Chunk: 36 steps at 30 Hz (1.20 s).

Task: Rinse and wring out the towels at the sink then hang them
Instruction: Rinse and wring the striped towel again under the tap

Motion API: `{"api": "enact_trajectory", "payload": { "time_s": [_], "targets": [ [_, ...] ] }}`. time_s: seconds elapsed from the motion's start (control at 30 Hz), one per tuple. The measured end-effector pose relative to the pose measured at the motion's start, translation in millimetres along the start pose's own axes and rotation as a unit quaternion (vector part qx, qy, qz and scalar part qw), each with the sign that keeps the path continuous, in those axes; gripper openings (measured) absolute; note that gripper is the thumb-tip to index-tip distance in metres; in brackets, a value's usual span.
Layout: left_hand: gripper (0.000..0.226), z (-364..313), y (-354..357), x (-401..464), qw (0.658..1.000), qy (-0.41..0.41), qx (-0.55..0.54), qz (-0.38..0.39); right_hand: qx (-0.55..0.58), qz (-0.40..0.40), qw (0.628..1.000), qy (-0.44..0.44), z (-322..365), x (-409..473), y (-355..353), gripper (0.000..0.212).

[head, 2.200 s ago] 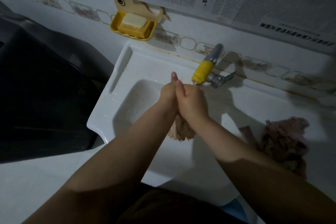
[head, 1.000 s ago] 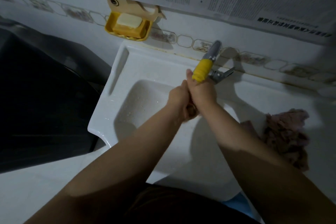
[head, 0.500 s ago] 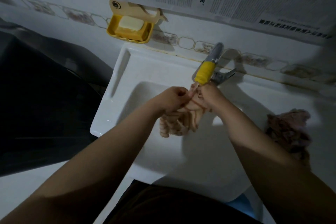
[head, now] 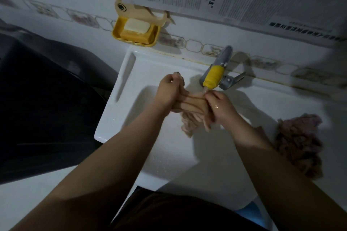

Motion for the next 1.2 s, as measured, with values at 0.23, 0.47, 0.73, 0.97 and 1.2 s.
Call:
{"api": "enact_trajectory", "payload": {
  "time_s": [0.23, 0.47, 0.73, 0.97, 1.2],
  "targets": [
    [0.037, 10, 52, -23, 0.989, -0.146, -0.017, 0.011, -0.132, -0.149, 0.980, -0.008, 20, 15, 16, 0.041],
    [0.037, 6, 51, -24, 0.979, -0.194, -0.068, 0.011, -0.170, -0.156, 0.973, -0.018, 25, 13, 16, 0.031],
    [0.037, 4, 49, -21, 0.972, -0.200, -0.120, 0.040, -0.194, -0.167, 0.965, -0.049, 41, 10, 18, 0.035],
    [0.042, 1, 38, -21, 0.975, -0.179, -0.104, 0.076, -0.251, -0.162, 0.950, -0.094, 44, -2, 27, 0.046],
    [0.034, -9, 12, -25, 0.956, -0.012, 0.201, 0.212, -0.196, -0.033, 0.979, -0.054, 39, 18, -5, 0.014]
  ]
}}
Point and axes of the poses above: each hand's wrist, its own x-axis towards the middle knuckle, its own y-axis out of the palm, z = x × y, the point moved 3 cm from there along x, towards the middle knuckle, and after that the axes turned 6 degrees about -y, right-handed, at the moved point
